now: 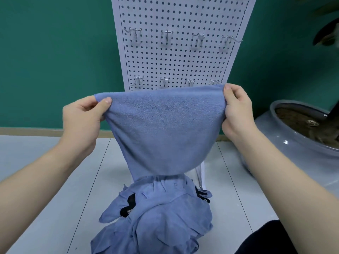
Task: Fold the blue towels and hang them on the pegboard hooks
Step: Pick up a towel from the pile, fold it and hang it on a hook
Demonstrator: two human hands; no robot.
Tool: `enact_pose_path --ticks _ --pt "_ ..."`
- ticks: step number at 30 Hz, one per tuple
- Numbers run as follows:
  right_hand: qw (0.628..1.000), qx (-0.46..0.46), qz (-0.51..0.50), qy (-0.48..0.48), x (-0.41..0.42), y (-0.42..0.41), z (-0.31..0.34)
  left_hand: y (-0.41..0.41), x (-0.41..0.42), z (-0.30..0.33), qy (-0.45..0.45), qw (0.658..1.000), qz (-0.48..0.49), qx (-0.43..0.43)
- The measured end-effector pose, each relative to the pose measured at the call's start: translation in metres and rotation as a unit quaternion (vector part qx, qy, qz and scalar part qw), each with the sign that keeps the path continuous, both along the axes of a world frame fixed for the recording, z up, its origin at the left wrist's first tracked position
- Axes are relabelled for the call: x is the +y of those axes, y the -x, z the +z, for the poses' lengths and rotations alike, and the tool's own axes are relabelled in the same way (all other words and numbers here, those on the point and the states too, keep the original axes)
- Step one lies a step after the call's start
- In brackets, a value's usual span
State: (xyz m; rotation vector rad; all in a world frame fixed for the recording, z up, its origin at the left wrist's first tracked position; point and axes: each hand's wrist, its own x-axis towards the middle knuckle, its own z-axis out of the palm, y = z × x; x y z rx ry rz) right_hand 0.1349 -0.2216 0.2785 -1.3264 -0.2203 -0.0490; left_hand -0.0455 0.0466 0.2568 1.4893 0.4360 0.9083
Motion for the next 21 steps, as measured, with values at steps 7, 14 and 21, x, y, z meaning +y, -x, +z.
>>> enact_pose_path --ticks 7,14,21 --pt "0.994 -0.035 -0.039 0.095 0.000 0.003 0.001 0.000 -0.003 0.003 0.055 0.998 0.037 -0.002" --pt "0.959 0.155 0.207 0.112 -0.017 -0.002 0.004 -0.001 0.013 0.000 0.159 0.986 0.015 0.049" --pt "0.937 0.175 0.224 0.206 -0.022 -0.015 -0.019 0.001 0.034 -0.015 0.157 0.971 -0.097 0.154"
